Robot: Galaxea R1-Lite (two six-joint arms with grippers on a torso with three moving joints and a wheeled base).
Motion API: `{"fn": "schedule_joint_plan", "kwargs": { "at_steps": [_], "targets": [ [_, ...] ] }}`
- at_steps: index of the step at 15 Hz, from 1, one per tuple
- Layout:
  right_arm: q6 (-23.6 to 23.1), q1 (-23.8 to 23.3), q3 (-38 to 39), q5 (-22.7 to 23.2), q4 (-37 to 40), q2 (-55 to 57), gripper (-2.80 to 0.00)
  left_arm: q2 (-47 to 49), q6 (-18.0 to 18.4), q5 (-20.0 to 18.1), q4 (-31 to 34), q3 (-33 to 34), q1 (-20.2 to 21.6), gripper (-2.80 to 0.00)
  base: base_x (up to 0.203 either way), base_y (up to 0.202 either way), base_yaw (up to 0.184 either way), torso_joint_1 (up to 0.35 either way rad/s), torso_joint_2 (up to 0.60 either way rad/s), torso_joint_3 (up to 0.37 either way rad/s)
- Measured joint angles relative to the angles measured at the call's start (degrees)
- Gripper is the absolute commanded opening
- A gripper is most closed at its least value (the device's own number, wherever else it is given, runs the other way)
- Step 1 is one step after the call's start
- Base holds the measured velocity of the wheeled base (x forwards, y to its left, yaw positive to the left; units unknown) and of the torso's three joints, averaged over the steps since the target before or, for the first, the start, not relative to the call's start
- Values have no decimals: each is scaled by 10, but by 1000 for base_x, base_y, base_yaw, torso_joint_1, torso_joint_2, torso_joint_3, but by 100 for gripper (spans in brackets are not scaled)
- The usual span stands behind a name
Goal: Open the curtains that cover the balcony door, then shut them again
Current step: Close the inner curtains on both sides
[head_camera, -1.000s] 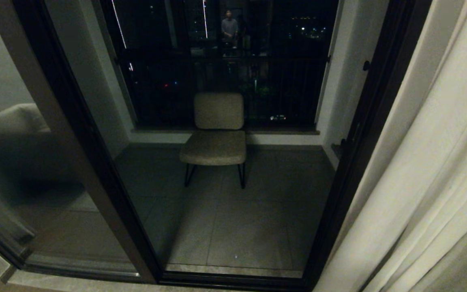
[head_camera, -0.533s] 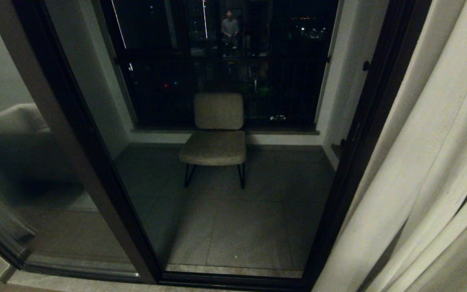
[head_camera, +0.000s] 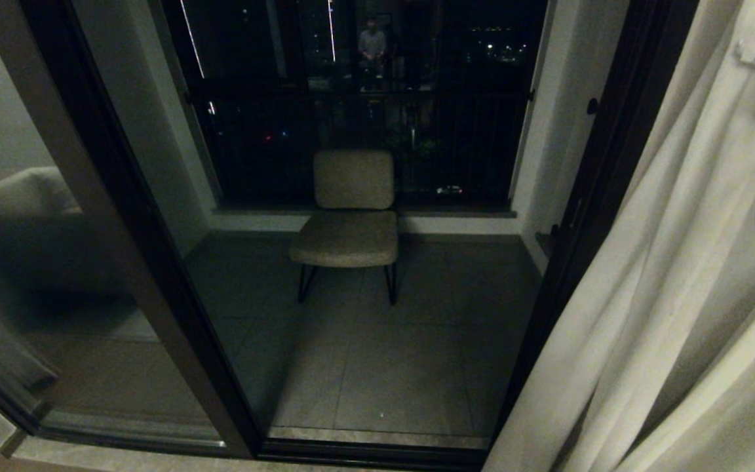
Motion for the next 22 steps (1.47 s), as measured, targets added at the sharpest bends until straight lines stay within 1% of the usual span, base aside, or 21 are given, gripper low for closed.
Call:
{"fn": "schedule_joint_plan", "kwargs": {
  "at_steps": [5, 21, 22],
  "targets": [
    [0, 3, 15, -28, -19, 1, -280, 0, 0, 0, 0, 0, 0, -280, 0, 0, 0, 0, 0, 0],
    [0, 1, 43, -29, -21, -17, -280, 0, -1, 0, 0, 0, 0, -280, 0, 0, 0, 0, 0, 0],
    [-1, 1, 44, -29, -21, -19, -280, 0, -1, 0, 0, 0, 0, -280, 6, 96, -3, -2, 2, -2]
  ]
}}
